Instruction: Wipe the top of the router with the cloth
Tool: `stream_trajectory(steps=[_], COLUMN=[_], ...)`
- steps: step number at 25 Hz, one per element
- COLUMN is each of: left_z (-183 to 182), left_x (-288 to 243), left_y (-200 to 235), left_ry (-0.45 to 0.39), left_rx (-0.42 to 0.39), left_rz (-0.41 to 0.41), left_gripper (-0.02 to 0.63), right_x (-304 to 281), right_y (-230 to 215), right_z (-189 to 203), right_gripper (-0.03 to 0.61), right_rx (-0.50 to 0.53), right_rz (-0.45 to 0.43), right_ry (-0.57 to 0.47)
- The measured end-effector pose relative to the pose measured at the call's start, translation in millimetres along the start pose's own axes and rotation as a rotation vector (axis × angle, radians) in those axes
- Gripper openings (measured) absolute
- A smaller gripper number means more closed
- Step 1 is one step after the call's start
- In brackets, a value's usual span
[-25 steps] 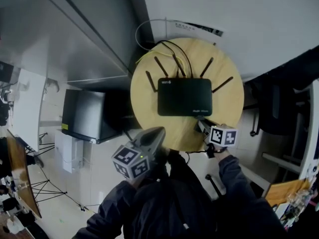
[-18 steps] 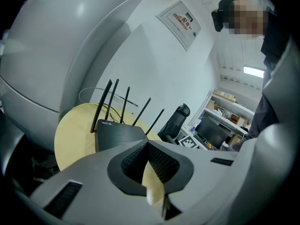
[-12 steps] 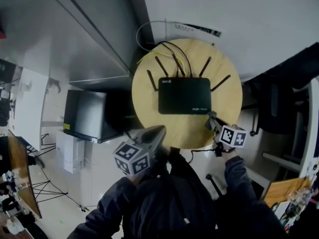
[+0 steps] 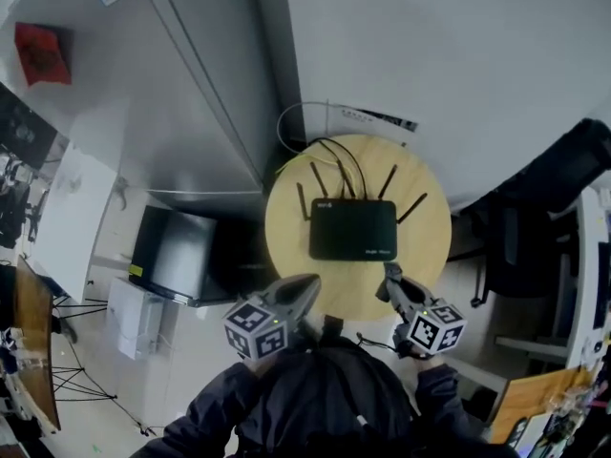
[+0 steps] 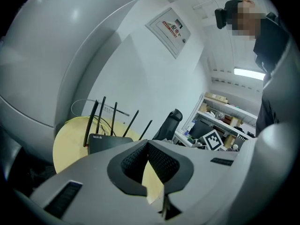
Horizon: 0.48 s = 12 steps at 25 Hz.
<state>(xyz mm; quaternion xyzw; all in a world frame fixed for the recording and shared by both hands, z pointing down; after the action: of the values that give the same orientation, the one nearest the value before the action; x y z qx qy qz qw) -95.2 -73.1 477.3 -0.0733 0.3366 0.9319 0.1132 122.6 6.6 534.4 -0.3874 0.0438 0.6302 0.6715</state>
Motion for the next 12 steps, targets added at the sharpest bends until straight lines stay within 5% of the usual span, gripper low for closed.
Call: stream_trajectory(steps=[12], left_z=[-12.9], left_x=[-4.4], left_y=[-18.7], left_ry=[-0.016], left_rx=[-0.047], left_rz=[0.052], left_gripper=[-0.006], right_x=[26.7], right_y=[46.8], right_z=[-37.3], right_gripper=[0.066], right_rx=[0.161], right_rz=[-0.089], right_ry=[-0.075])
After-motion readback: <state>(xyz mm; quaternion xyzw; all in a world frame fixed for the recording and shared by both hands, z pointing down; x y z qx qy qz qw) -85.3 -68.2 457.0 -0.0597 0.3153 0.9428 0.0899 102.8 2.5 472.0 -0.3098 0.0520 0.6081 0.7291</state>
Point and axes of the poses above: the fingertips, and each gripper's own axes: x backward along the fingers, y to its left, z out of its underside, the point moved 5 cm from there along x, backward along the fingers, and after that the axes turned 9 degrees about z, right-handed, at the moved point
